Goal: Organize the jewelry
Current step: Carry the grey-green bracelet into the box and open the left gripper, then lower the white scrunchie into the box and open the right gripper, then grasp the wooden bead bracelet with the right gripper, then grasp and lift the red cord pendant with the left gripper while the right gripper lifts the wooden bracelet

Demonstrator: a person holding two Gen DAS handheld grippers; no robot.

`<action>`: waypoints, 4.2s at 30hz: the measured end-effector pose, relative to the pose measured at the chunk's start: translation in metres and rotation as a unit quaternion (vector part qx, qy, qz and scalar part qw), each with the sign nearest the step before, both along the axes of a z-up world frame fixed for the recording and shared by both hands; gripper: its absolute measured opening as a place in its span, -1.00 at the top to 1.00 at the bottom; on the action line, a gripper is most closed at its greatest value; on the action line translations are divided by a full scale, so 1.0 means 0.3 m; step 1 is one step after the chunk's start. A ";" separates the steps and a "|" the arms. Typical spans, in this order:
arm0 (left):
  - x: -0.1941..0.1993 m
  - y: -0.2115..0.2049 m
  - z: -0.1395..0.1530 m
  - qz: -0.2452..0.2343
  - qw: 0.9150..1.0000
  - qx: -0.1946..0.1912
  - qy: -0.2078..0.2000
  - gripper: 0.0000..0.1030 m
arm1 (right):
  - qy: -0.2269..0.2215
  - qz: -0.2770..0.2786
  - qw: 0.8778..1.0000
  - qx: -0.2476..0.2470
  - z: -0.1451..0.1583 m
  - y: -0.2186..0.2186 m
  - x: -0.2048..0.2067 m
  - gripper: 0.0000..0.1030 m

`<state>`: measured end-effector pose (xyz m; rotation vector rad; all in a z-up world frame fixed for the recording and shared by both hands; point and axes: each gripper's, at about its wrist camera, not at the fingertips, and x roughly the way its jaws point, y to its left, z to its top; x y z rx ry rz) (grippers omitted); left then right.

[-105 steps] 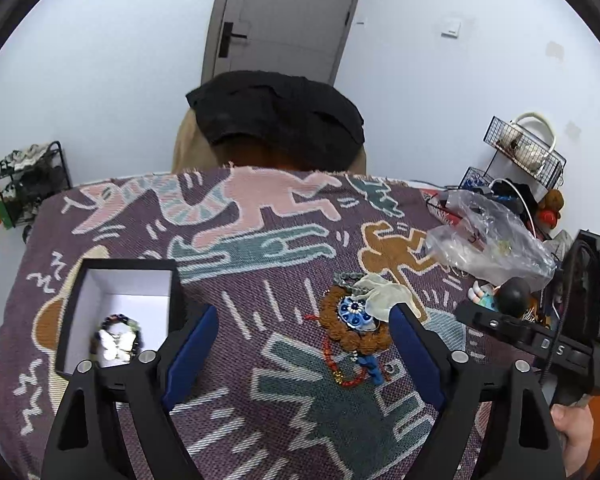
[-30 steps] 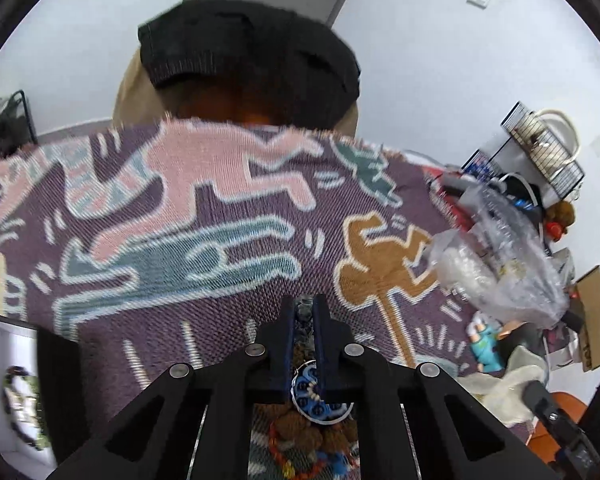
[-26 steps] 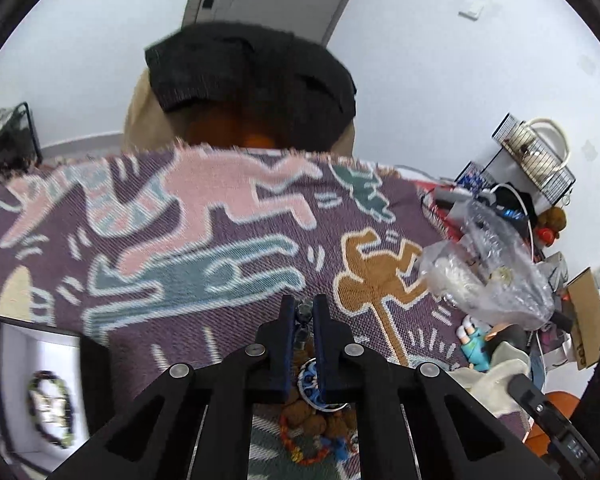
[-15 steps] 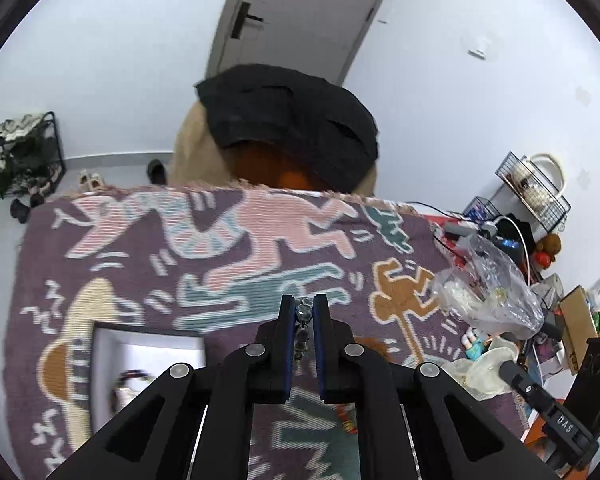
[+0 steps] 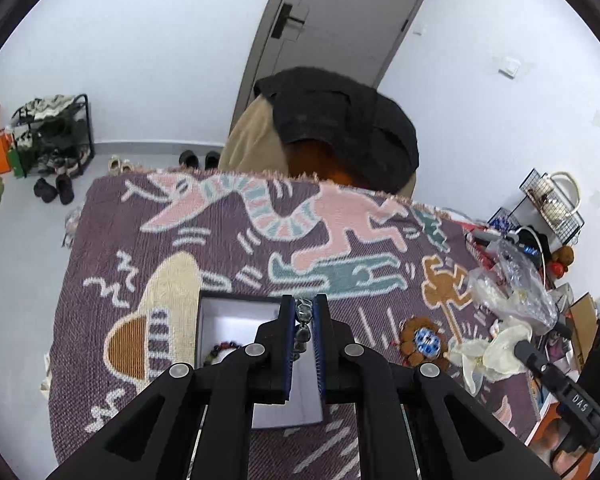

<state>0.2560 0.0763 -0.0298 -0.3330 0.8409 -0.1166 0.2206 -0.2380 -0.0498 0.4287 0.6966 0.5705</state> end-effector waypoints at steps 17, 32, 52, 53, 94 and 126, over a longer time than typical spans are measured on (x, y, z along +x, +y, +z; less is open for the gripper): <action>-0.082 0.103 -0.059 0.028 0.999 0.024 0.014 -0.37 | 0.008 0.076 0.997 -0.005 0.009 0.287 0.045 0.94; -0.138 0.235 -0.066 0.061 0.998 0.005 0.013 -0.37 | 0.041 0.134 0.990 0.021 -0.041 0.507 0.107 -0.23; -0.072 -0.036 -0.063 -0.004 1.000 -0.007 0.003 -0.37 | 0.081 0.008 0.997 -0.004 -0.143 0.076 0.111 -0.26; -0.068 -0.056 -0.064 -0.009 1.000 -0.007 0.003 -0.37 | 0.085 0.003 0.996 -0.002 -0.151 0.050 0.112 -0.23; -0.005 -0.418 -0.146 -0.090 0.995 -0.007 0.034 -0.37 | 0.076 -0.047 0.991 0.099 -0.136 -0.199 0.090 0.62; 0.058 -0.734 -0.369 -0.150 0.970 0.167 0.093 0.85 | 0.061 -0.104 0.986 0.118 -0.163 -0.459 -0.018 0.62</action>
